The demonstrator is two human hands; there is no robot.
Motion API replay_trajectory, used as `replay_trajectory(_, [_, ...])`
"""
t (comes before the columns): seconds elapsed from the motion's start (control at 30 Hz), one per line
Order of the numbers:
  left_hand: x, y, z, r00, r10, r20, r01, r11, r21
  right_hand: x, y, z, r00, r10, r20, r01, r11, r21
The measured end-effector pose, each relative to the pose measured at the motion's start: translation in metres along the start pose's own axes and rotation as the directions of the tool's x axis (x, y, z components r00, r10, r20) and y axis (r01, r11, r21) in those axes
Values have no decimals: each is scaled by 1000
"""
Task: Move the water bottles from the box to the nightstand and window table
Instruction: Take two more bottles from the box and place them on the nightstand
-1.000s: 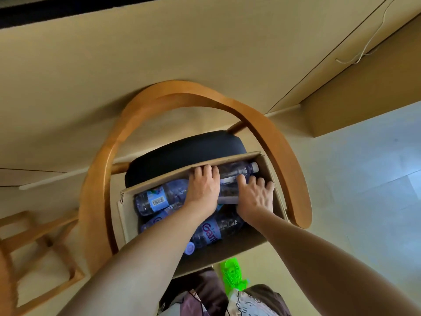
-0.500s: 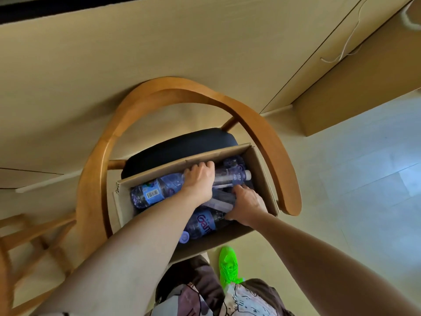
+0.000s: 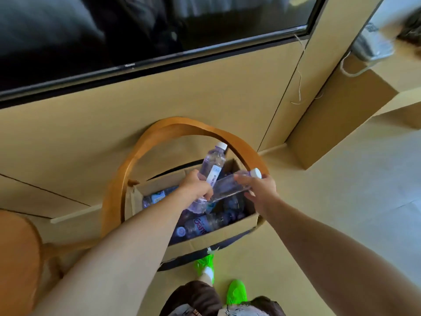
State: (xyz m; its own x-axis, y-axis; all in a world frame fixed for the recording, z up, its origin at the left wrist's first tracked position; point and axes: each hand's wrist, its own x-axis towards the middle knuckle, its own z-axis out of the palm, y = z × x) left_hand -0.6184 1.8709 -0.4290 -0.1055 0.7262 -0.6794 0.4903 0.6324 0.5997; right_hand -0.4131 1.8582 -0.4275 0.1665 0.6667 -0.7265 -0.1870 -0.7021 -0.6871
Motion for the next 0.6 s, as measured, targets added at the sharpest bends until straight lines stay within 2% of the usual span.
replay_trajectory(0.1, [-35, 30, -1, 998, 33, 62, -19, 978, -209, -30, -24, -22, 998, -25, 61, 7, 961, 277])
replay_trajectory(0.2, [-65, 63, -5, 979, 140, 146, -76, 924, -376, -54, -46, -39, 994, -75, 75, 24, 852, 522])
replay_trajectory(0.3, [-91, 102, -6, 946, 241, 216, -99, 852, -514, -73, -68, -55, 993, -90, 78, 15, 742, 670])
replay_trajectory(0.37, [-101, 132, -2, 932, 279, 232, -114, 831, -544, -84, -79, -64, 979, -137, 149, -26, 646, 763])
replay_trajectory(0.47, [-105, 175, 6, 904, 355, 238, -208, 851, -482, -97, -95, -78, 958, -240, 159, 26, 621, 783])
replay_trajectory(0.6, [-107, 225, 27, 831, 472, 293, -344, 852, -395, -117, -120, -101, 933, -352, 74, 217, 715, 665])
